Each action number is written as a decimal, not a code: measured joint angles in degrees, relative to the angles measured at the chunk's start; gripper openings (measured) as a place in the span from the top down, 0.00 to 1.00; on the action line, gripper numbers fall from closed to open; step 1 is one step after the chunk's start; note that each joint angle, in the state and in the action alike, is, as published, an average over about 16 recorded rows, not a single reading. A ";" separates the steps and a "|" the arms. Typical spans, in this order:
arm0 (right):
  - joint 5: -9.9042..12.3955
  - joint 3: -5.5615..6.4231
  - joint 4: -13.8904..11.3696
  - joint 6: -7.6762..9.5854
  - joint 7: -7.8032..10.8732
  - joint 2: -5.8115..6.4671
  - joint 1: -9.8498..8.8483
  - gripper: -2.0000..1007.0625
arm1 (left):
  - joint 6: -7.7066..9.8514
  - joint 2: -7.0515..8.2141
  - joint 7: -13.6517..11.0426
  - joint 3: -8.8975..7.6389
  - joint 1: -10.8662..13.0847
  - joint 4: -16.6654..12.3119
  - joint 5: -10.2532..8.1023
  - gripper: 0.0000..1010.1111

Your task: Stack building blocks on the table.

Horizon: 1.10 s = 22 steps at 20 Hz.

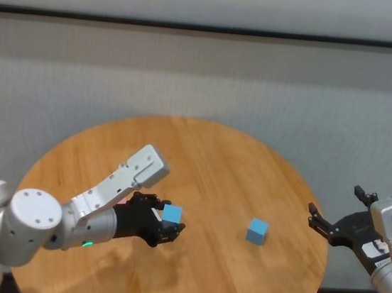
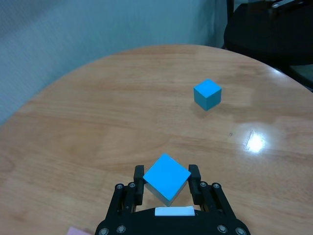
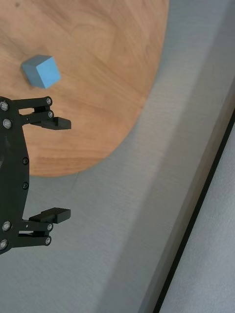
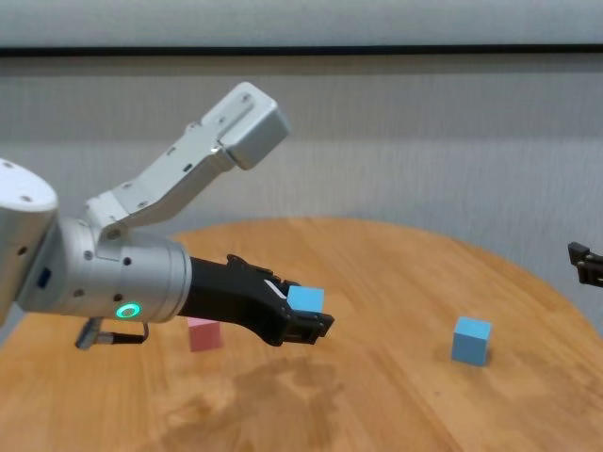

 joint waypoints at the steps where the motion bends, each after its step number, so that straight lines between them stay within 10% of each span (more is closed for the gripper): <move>1: 0.00 0.00 0.00 0.00 0.00 0.00 0.00 0.00 | 0.27 -0.51 -0.05 0.13 -0.33 0.52 0.23 0.44; 22: 0.00 0.00 0.00 0.00 0.00 0.00 0.00 0.00 | 4.37 -9.44 -0.92 0.26 -6.18 13.65 0.97 0.44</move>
